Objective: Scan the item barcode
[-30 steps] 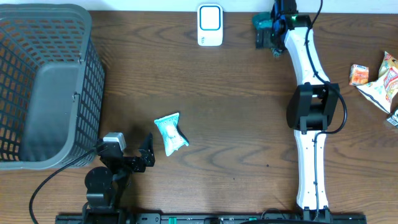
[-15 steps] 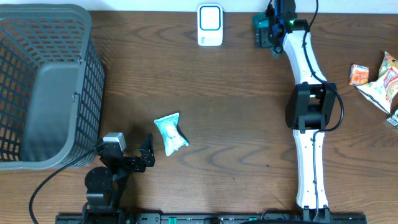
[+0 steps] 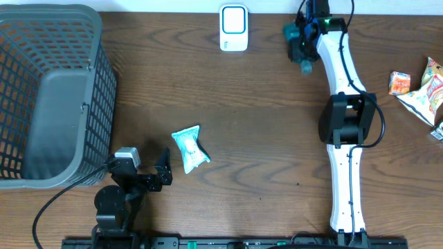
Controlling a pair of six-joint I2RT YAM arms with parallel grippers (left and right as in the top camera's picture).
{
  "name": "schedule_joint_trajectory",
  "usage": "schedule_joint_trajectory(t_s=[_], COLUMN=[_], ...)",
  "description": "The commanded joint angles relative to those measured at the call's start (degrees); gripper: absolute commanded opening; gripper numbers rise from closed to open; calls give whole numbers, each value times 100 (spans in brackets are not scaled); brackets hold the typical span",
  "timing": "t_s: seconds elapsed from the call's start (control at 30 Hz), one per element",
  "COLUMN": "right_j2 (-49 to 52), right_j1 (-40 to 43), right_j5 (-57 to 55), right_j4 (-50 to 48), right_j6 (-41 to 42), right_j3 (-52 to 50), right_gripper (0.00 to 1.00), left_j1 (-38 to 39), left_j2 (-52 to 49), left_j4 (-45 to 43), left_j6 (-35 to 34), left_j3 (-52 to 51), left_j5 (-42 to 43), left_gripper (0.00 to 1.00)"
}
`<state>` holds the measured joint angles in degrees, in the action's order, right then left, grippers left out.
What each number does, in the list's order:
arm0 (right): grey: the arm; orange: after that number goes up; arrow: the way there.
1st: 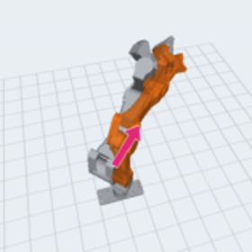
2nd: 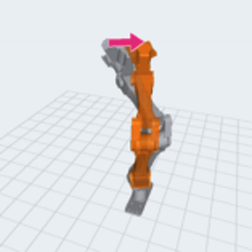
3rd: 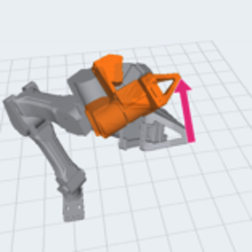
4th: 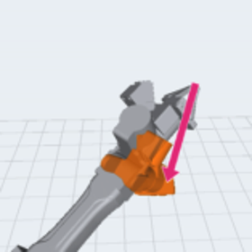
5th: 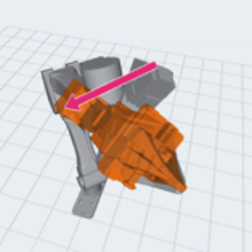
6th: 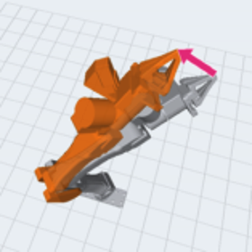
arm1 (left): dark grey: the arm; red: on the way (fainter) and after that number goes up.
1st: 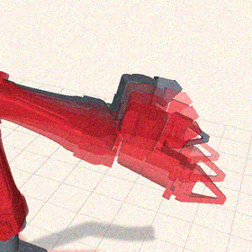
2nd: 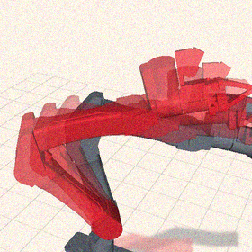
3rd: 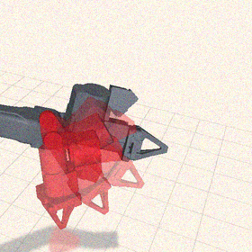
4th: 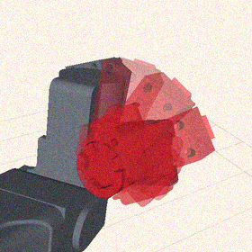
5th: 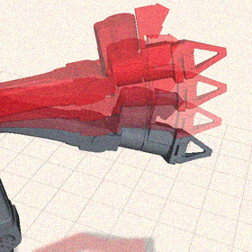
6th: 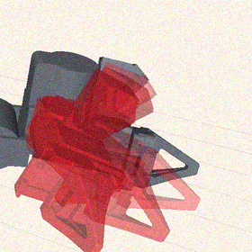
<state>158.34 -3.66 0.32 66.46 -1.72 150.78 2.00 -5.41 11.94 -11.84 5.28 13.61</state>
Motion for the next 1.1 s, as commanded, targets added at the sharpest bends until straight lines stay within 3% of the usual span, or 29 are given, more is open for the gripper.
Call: schedule_joint_trajectory(t_s=[0.0, 0.07, 0.1, 0.13, 0.17, 0.23, 0.77, 0.87, 0.97, 1.03, 1.07], right_j2=[140, 81, 76, 66, 50, 15, 24, 24, 24, 24, 22], right_j1=[-35, -52, -70, -87, -120, -153, -256, -212, -170, -157, -157], right_j5=[-52, 201, 339, 452, 474, 455, -343, -341, -343, -343, -341], right_j4=[1054, 1687, 1875, 2020, 2166, 2251, 2059, 1770, 1580, 1453, 1419], right_j6=[382, 669, 728, 726, 726, 726, 1279, 1239, 1235, 1233, 1233], right_j3=[-234, -234, -234, -234, -234, -234, -852, -1263, -1556, -1622, -1622], right_gripper=[41, 41, 47, 61, 84, 99, 96, 80, 71, 53, 49], left_j1=[22, 22, 22, 22, 22, 22, 22, 22, 22, 22, 22], left_j2=[33, 31, 31, 31, 31, 31, 31, 31, 31, 31, 31], left_j4=[105, 105, 105, 105, 105, 105, 105, 105, 105, 105, 105], left_j6=[15, 13, 13, 13, 13, 13, 13, 15, 13, 13, 15], left_j3=[-111, -111, -111, -111, -111, -111, -111, -111, -111, -111, -111], left_j5=[28, 28, 28, 28, 28, 28, 28, 28, 28, 28, 28], left_gripper=[98, 98, 98, 98, 98, 98, 98, 98, 98, 98, 98])
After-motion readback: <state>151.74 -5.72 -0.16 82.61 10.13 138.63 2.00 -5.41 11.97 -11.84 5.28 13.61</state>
